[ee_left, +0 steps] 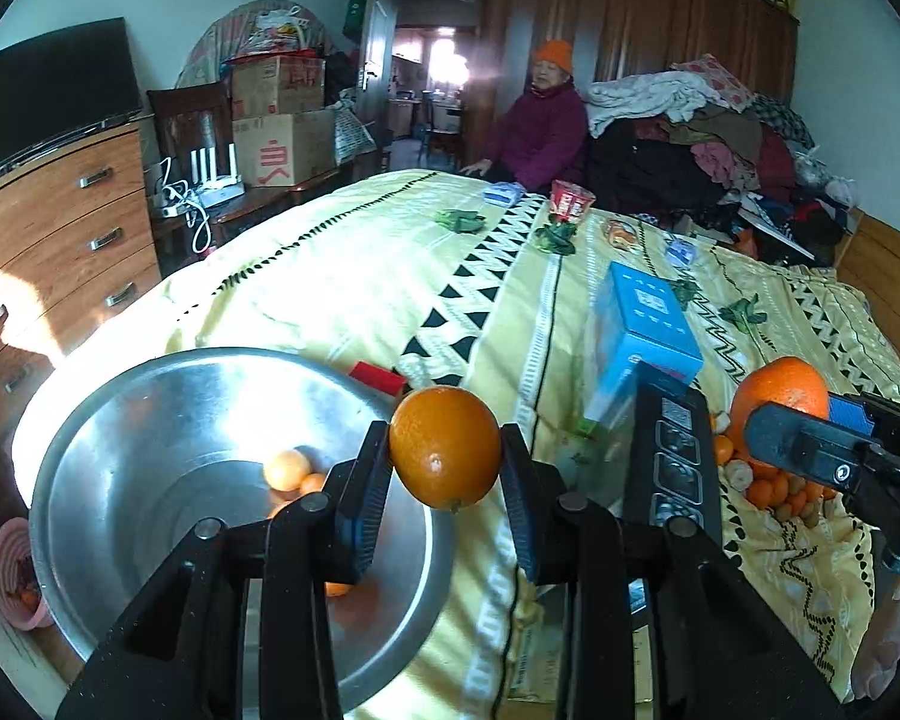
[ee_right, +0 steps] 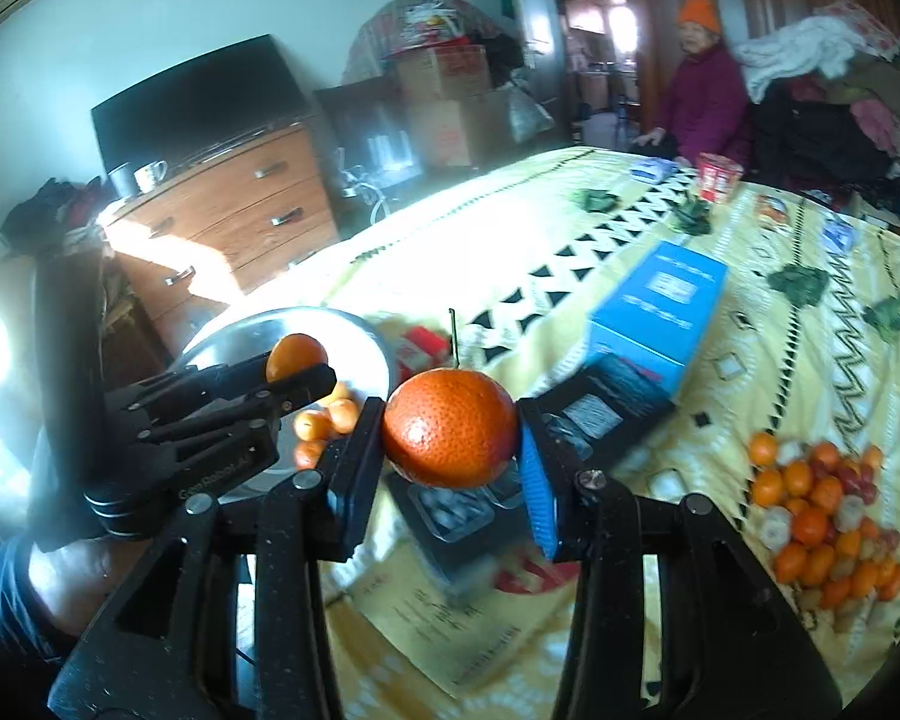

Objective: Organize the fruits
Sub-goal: 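Carry both held oranges over the steel bowl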

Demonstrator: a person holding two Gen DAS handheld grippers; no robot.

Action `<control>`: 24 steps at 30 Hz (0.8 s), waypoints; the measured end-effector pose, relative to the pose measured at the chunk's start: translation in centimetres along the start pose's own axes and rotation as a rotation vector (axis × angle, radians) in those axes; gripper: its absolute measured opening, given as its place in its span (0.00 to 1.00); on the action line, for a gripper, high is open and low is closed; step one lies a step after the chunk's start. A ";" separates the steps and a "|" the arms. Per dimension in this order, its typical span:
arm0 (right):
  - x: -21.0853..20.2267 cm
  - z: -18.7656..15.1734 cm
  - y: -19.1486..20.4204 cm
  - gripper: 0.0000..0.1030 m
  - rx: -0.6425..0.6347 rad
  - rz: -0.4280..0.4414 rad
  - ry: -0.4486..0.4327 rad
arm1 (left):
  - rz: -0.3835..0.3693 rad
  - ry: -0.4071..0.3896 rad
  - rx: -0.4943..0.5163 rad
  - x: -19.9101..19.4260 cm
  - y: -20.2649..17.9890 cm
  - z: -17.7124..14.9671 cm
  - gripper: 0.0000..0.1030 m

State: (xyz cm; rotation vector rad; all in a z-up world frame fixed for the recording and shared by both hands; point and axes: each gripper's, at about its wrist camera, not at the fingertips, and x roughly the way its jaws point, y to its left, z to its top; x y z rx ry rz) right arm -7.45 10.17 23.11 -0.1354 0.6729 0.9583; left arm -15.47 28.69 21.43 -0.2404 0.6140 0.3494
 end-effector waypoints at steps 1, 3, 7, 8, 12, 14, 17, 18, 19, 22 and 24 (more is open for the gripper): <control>0.6 0.3 0.6 0.42 -0.006 0.013 0.004 | 0.012 0.001 -0.012 0.0 0.8 -0.1 0.35; 1.8 0.9 1.9 0.42 -0.015 0.041 0.015 | 0.032 0.004 -0.045 0.0 2.8 -0.2 0.35; 4.0 1.8 4.4 0.42 -0.042 0.091 0.038 | 0.071 0.009 -0.095 -0.1 6.1 -0.7 0.35; 4.6 2.1 5.0 0.42 -0.046 0.104 0.043 | 0.079 0.012 -0.107 -0.1 6.9 -0.8 0.35; 6.4 2.3 7.1 0.42 -0.059 0.150 0.068 | 0.113 0.023 -0.165 0.0 9.8 -1.5 0.35; 7.1 2.2 7.7 0.42 -0.064 0.164 0.077 | 0.129 0.029 -0.176 0.1 10.4 -1.7 0.35; 7.9 2.0 8.3 0.42 -0.060 0.183 0.092 | 0.159 0.048 -0.173 0.6 10.9 -1.9 0.35; 8.2 2.1 8.4 0.42 -0.059 0.187 0.097 | 0.172 0.058 -0.171 0.8 11.0 -2.0 0.35; 8.4 2.1 8.5 0.42 -0.057 0.191 0.102 | 0.182 0.065 -0.169 1.0 11.1 -2.0 0.35; 8.7 2.2 9.0 0.42 -0.062 0.199 0.104 | 0.210 0.085 -0.164 1.4 11.7 -2.5 0.35; 9.0 2.1 9.3 0.42 -0.064 0.202 0.111 | 0.220 0.097 -0.168 1.8 12.0 -2.8 0.35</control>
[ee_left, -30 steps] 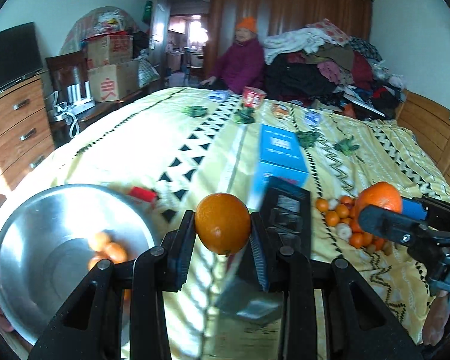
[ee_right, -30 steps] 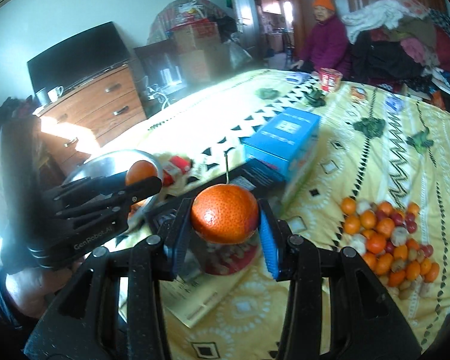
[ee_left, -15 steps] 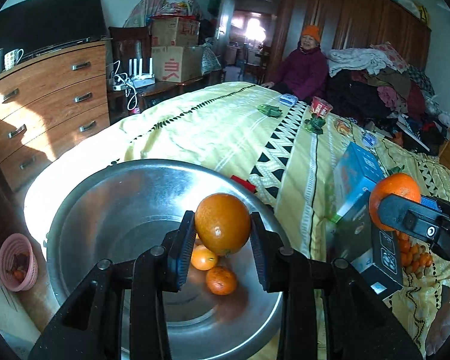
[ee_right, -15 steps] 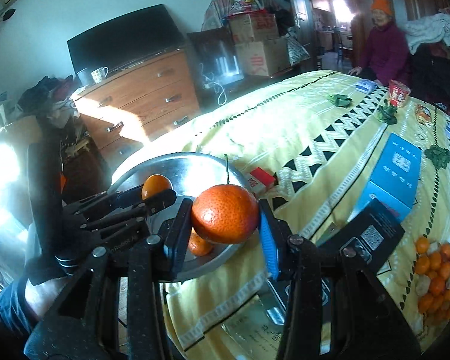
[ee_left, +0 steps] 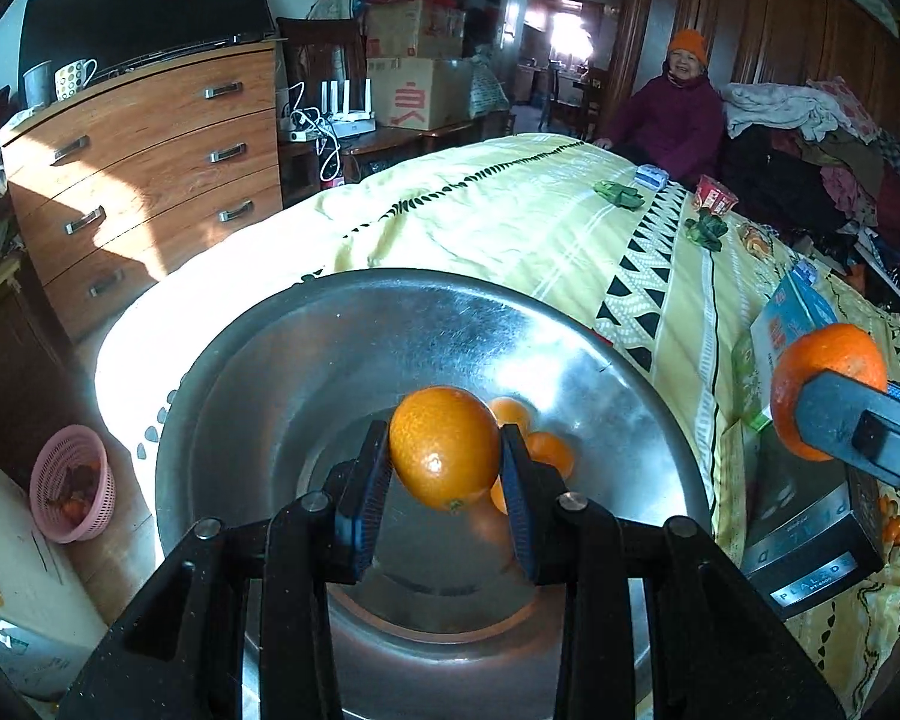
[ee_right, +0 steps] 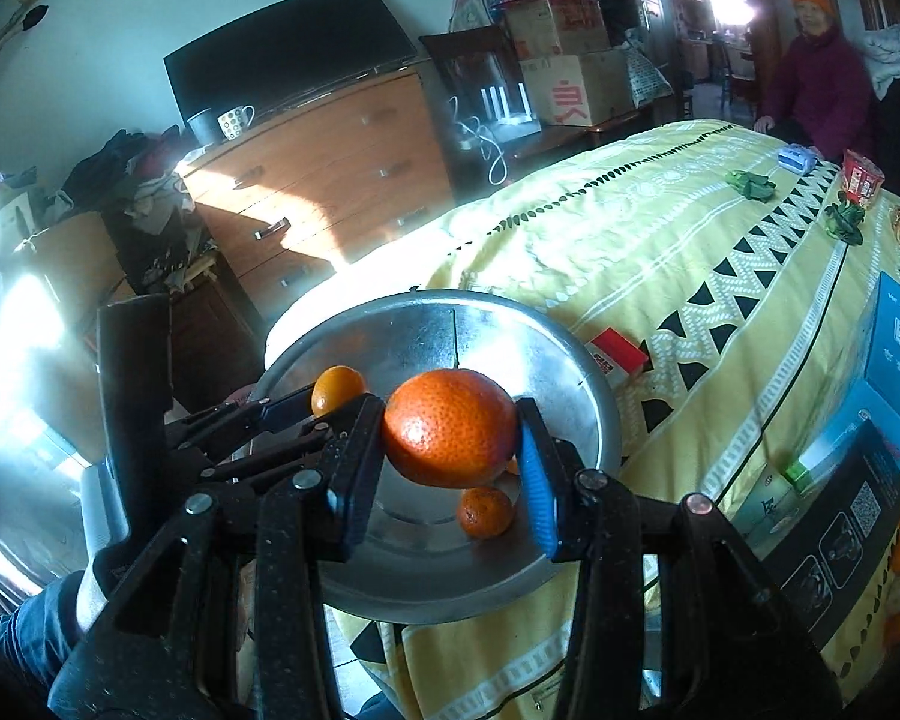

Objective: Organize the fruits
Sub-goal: 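Carry both held oranges over the steel bowl, then open both tools to drop the oranges into the bowl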

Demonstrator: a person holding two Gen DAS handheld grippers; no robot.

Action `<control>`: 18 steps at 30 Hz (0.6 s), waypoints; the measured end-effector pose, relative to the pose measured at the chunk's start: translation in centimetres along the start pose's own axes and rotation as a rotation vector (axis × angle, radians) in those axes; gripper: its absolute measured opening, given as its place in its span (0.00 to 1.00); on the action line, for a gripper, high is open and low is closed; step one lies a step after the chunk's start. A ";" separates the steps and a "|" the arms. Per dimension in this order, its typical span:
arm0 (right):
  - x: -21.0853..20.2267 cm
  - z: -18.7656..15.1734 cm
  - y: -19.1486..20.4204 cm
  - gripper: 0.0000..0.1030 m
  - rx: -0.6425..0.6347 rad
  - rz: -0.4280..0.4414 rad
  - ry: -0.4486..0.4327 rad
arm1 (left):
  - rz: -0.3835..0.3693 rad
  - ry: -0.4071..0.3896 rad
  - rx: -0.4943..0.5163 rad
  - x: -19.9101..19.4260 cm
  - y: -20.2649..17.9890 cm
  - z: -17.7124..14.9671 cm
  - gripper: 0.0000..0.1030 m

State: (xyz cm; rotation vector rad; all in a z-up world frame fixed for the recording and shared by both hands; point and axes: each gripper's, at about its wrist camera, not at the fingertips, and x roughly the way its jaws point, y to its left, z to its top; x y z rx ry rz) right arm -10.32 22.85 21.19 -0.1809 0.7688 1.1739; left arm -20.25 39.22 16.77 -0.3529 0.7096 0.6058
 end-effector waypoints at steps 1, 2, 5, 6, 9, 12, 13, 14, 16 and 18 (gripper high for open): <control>0.3 0.0 0.1 0.42 -0.002 -0.001 0.005 | 0.002 0.005 -0.001 0.2 0.1 -0.1 0.35; 0.5 0.0 0.2 0.42 -0.004 -0.002 0.010 | 0.005 0.007 -0.001 0.2 0.2 -0.2 0.35; 1.1 -0.2 0.3 0.42 0.000 -0.006 0.025 | 0.024 0.003 0.018 0.3 0.1 -0.3 0.35; 1.4 -0.4 0.3 0.42 0.000 -0.008 0.032 | 0.032 0.000 0.027 0.2 -0.1 -0.3 0.35; 1.8 -0.8 0.4 0.42 -0.007 -0.017 0.047 | 0.078 -0.033 0.088 -0.1 -1.0 -0.7 0.35; 2.3 -1.1 0.2 0.42 0.003 -0.023 0.065 | 0.094 -0.051 0.133 -0.2 -1.6 -1.1 0.35; 2.5 -1.1 0.1 0.42 0.007 -0.024 0.071 | 0.088 -0.052 0.135 -0.3 -1.7 -1.1 0.35; 2.7 -1.2 0.0 0.42 0.011 -0.024 0.075 | 0.086 -0.052 0.134 -0.3 -1.7 -1.1 0.35; 2.9 -1.2 0.1 0.42 0.014 -0.024 0.080 | 0.082 -0.056 0.134 -0.5 -1.6 -1.1 0.35; 3.1 -1.3 0.3 0.42 0.012 -0.024 0.085 | 0.082 -0.057 0.134 -0.5 -1.5 -1.1 0.35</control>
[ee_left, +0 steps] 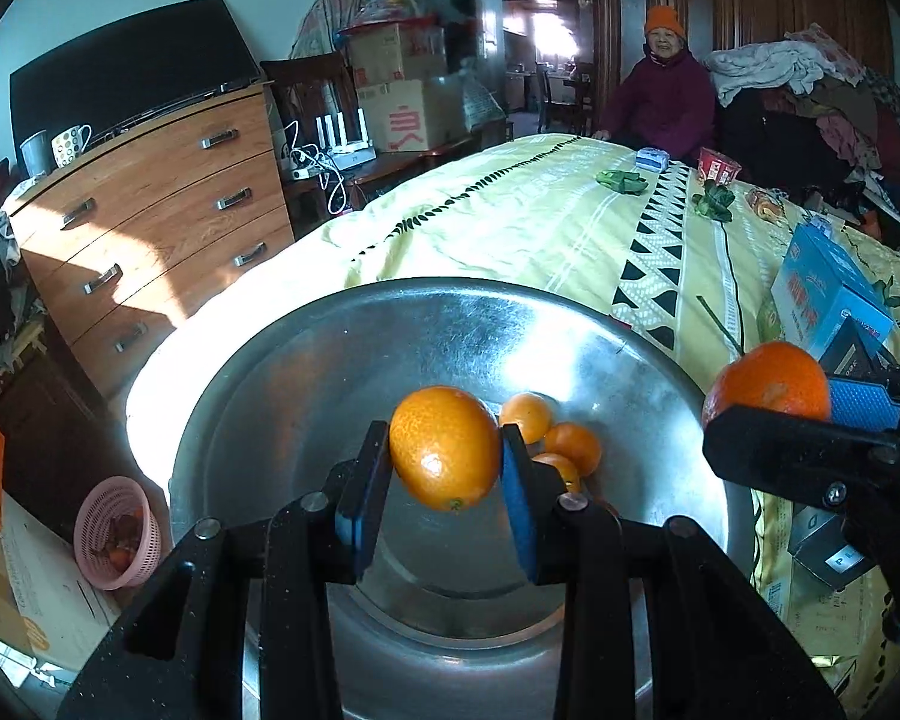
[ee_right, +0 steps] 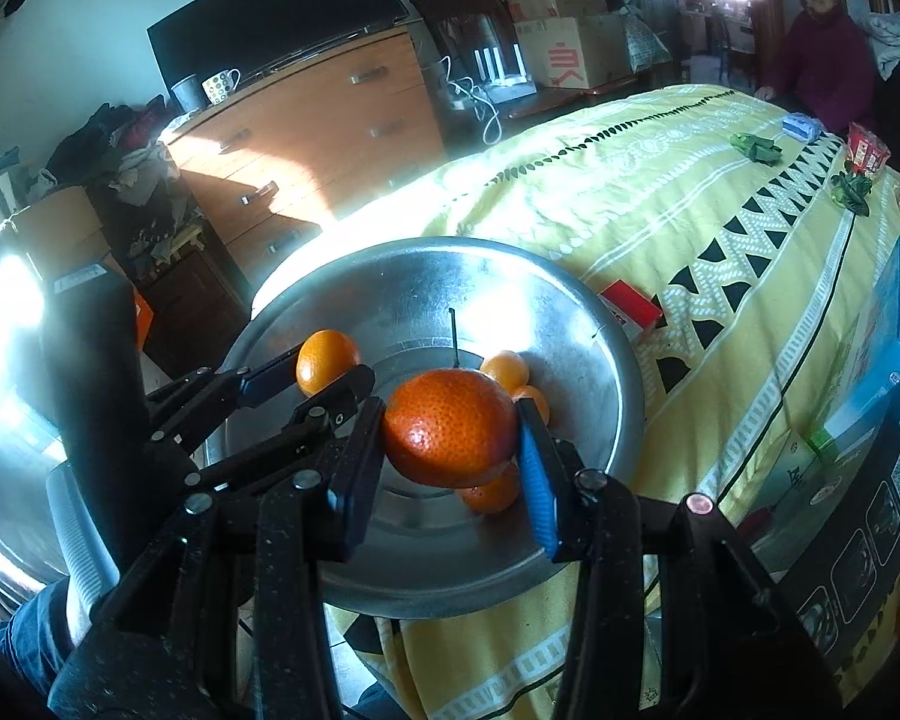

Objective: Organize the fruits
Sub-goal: 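Open both tools to drop the oranges into the bowl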

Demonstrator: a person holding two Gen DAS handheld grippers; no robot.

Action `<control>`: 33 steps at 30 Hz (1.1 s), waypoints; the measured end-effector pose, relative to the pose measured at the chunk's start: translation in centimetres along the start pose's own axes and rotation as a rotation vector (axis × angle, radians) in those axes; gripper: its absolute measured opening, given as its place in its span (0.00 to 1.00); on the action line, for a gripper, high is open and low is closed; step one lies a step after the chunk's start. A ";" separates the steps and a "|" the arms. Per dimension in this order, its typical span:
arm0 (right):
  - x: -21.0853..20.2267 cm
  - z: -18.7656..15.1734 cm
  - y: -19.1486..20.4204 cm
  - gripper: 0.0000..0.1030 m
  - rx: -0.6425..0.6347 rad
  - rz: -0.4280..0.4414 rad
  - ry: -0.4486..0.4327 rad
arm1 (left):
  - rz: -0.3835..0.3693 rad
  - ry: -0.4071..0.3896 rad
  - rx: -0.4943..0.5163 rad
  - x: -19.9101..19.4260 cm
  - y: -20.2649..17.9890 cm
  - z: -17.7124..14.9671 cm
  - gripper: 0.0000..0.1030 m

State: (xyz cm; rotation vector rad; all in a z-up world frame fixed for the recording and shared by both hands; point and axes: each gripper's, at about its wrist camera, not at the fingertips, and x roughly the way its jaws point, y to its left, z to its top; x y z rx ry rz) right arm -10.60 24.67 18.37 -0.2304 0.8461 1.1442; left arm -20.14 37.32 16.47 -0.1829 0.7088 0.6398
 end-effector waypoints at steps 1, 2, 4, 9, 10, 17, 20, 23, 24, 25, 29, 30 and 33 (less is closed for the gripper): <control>0.1 0.0 0.1 0.42 -0.002 0.000 0.003 | 0.000 0.001 -0.001 0.0 0.0 -0.1 0.35; 0.2 0.0 0.1 0.42 -0.003 -0.001 0.006 | 0.000 0.003 -0.001 0.1 0.0 -0.1 0.35; 0.4 -0.1 0.2 0.42 -0.002 -0.002 0.010 | -0.001 0.005 -0.003 0.2 0.1 -0.1 0.35; 0.7 -0.1 0.2 0.42 -0.002 -0.005 0.017 | -0.007 0.014 -0.011 0.7 0.4 -0.2 0.35; 0.8 -0.1 0.2 0.42 -0.002 -0.005 0.018 | -0.008 0.016 -0.012 0.8 0.5 -0.2 0.35; 1.4 -0.3 0.1 0.42 0.002 -0.007 0.034 | -0.013 0.035 -0.015 1.5 0.6 -0.4 0.35; 2.1 -0.4 0.0 0.42 0.013 -0.005 0.052 | -0.012 0.045 -0.022 1.9 0.8 -0.5 0.35; 2.9 -0.6 -0.1 0.42 0.020 -0.003 0.079 | -0.009 0.060 -0.030 2.3 1.0 -0.6 0.36; 3.1 -0.7 -0.1 0.42 0.021 -0.003 0.086 | -0.007 0.063 -0.033 2.5 1.1 -0.7 0.36; 3.2 -0.8 -0.1 0.42 0.021 -0.003 0.088 | -0.005 0.064 -0.035 2.6 1.2 -0.8 0.36; 3.6 -1.1 -0.1 0.43 0.023 -0.001 0.094 | -0.006 0.068 -0.034 2.8 1.2 -0.8 0.36; 3.7 -1.1 -0.1 0.42 0.023 -0.003 0.096 | -0.007 0.069 -0.032 3.0 1.2 -0.8 0.36; 4.0 -1.0 -0.1 0.44 0.029 -0.013 0.101 | -0.017 0.072 -0.045 3.0 1.4 -0.6 0.39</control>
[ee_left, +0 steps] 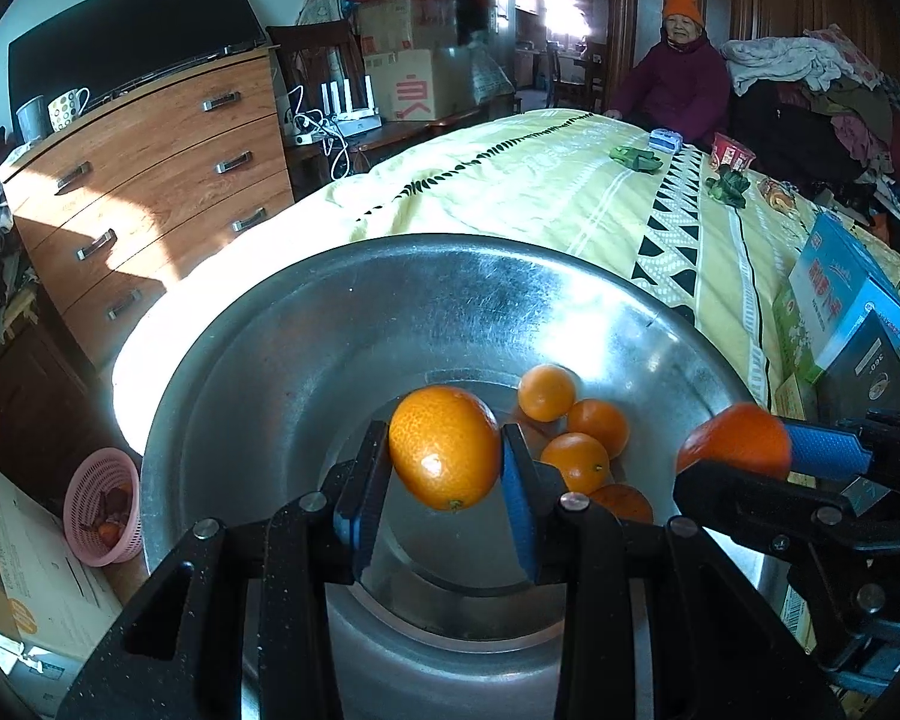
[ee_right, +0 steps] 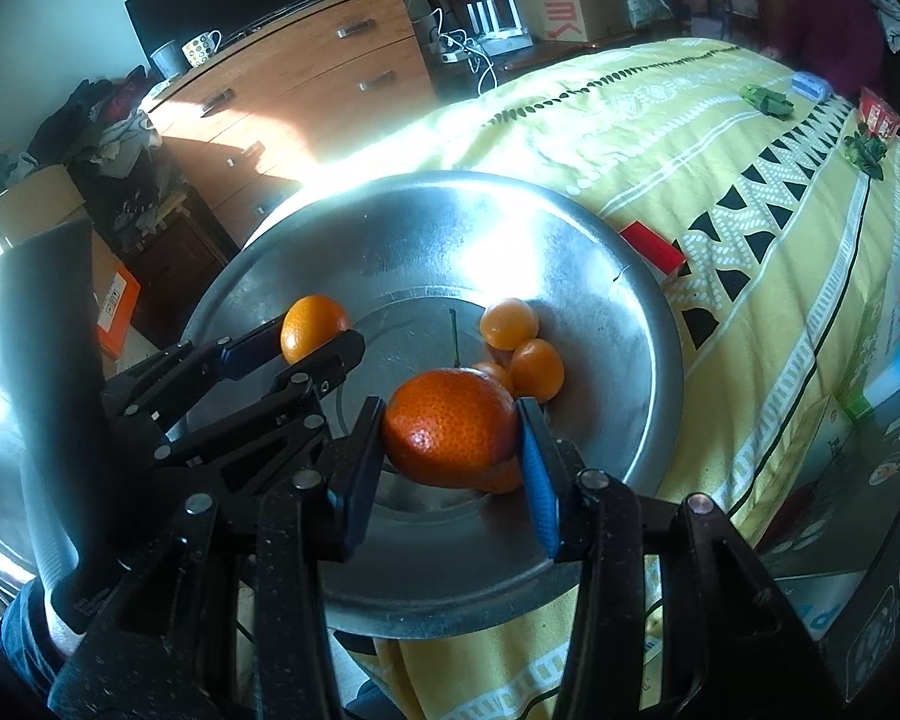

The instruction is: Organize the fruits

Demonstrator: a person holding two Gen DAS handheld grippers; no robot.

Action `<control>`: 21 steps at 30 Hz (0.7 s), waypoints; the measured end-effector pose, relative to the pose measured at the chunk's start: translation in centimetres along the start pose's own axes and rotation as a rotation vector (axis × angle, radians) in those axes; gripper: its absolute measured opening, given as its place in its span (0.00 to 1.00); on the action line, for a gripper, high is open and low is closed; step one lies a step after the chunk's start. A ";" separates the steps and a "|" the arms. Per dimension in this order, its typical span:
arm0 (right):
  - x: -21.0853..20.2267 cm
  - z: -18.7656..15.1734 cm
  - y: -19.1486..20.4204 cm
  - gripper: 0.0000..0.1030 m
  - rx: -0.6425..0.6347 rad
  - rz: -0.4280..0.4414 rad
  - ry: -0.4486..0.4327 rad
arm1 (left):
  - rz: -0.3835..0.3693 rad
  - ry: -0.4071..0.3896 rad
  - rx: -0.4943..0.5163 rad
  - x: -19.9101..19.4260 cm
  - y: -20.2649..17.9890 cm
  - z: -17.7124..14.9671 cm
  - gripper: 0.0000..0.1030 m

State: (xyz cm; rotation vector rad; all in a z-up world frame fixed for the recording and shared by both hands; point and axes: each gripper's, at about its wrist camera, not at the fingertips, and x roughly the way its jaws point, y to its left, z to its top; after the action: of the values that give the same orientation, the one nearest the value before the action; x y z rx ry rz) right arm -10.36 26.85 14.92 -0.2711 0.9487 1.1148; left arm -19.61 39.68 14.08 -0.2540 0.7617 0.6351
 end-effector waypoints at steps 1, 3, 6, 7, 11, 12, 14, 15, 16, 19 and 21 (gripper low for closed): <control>0.1 0.1 -0.1 0.47 0.005 -0.008 0.005 | -0.004 -0.004 -0.013 -0.2 0.2 0.0 0.47; -0.6 0.1 -0.3 0.62 0.023 -0.029 -0.005 | -0.005 -0.028 -0.043 -1.3 0.8 0.4 0.50; -4.9 -0.3 0.0 0.67 0.018 -0.038 -0.119 | 0.012 -0.150 -0.037 -5.8 0.2 1.7 0.50; -6.9 -0.8 0.1 0.67 0.011 -0.043 -0.171 | 0.009 -0.200 -0.024 -7.9 -0.6 2.3 0.52; -16.9 -5.4 -1.1 0.86 0.008 -0.134 -0.434 | -0.093 -0.471 0.112 -17.7 -8.4 3.0 0.99; -19.2 -7.3 -2.2 0.91 0.033 -0.180 -0.485 | -0.146 -0.519 0.137 -19.5 -10.5 2.7 1.00; -22.4 -11.0 -4.8 0.98 0.090 -0.291 -0.528 | -0.308 -0.540 0.151 -21.4 -15.0 1.4 1.00; -23.5 -13.0 -6.7 0.98 0.131 -0.342 -0.516 | -0.412 -0.489 0.168 -21.3 -17.5 1.0 1.00; -24.2 -14.7 -8.7 0.98 0.175 -0.387 -0.487 | -0.540 -0.395 0.189 -20.5 -20.0 0.5 1.00; -25.0 -20.5 -15.5 0.98 0.308 -0.521 -0.369 | -0.748 -0.109 0.267 -15.7 -28.8 -2.7 1.00; -24.7 -23.9 -19.8 0.98 0.383 -0.582 -0.286 | -0.733 0.022 0.312 -11.8 -33.7 -5.5 1.00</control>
State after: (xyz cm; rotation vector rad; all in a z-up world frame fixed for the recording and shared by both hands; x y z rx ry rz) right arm -8.45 -12.77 14.34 -0.0597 0.7391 0.4101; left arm -8.30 5.64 18.27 -0.2313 0.7138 -0.1801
